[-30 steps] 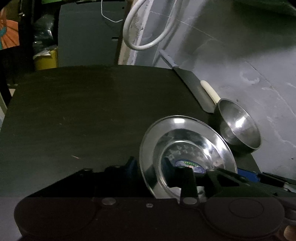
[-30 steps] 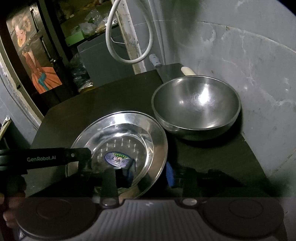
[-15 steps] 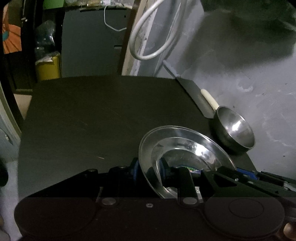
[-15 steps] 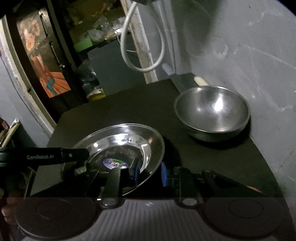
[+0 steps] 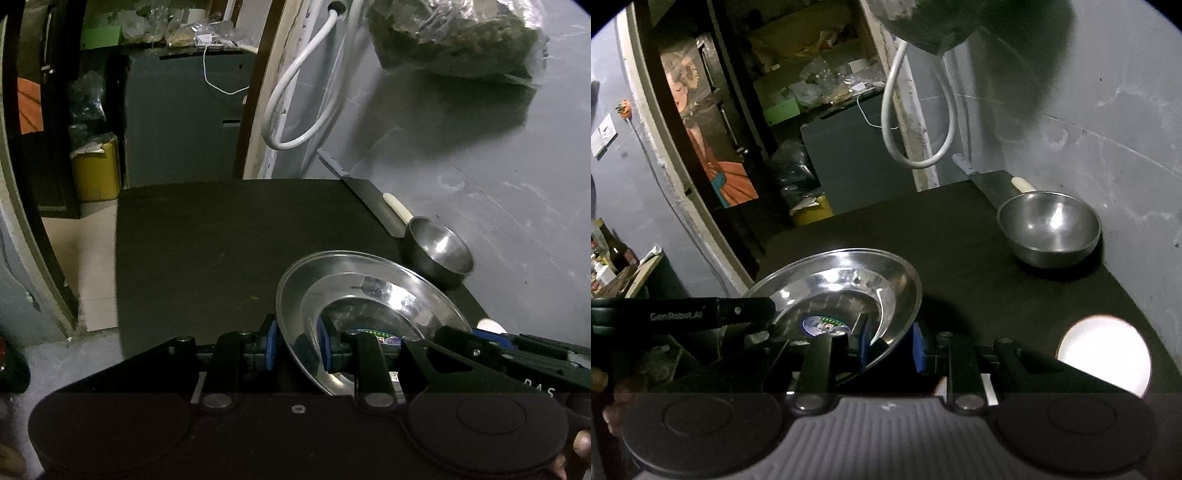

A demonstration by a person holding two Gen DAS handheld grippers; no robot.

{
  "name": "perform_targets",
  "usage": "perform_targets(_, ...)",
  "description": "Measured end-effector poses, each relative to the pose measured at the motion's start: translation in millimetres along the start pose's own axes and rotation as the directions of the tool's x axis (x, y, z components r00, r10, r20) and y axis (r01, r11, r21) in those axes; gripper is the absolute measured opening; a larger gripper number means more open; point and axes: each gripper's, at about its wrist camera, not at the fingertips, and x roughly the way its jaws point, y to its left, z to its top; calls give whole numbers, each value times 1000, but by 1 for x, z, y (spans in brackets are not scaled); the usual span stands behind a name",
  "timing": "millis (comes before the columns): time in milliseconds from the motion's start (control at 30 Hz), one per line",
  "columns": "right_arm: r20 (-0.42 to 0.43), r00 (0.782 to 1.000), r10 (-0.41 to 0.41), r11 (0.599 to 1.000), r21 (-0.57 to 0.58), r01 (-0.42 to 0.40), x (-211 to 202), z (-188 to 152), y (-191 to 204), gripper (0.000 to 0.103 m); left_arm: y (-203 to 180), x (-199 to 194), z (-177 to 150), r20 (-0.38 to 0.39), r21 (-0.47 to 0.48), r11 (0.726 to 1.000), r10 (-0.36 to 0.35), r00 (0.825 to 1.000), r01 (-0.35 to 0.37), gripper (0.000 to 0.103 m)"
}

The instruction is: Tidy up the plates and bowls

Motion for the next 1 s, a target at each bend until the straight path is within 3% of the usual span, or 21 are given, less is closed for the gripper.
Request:
perform_targets(533, -59, 998, 1, 1000, -13, -2, -46, -54, 48, 27, 16, -58, -53, -40, 89, 996, 5, 999, -1, 25)
perform_targets(1000, -123, 992, -8, 1000, 1, 8, -48, -88, 56, 29, 17, -61, -80, -108, 175, 984, 47, 993, -27, 26)
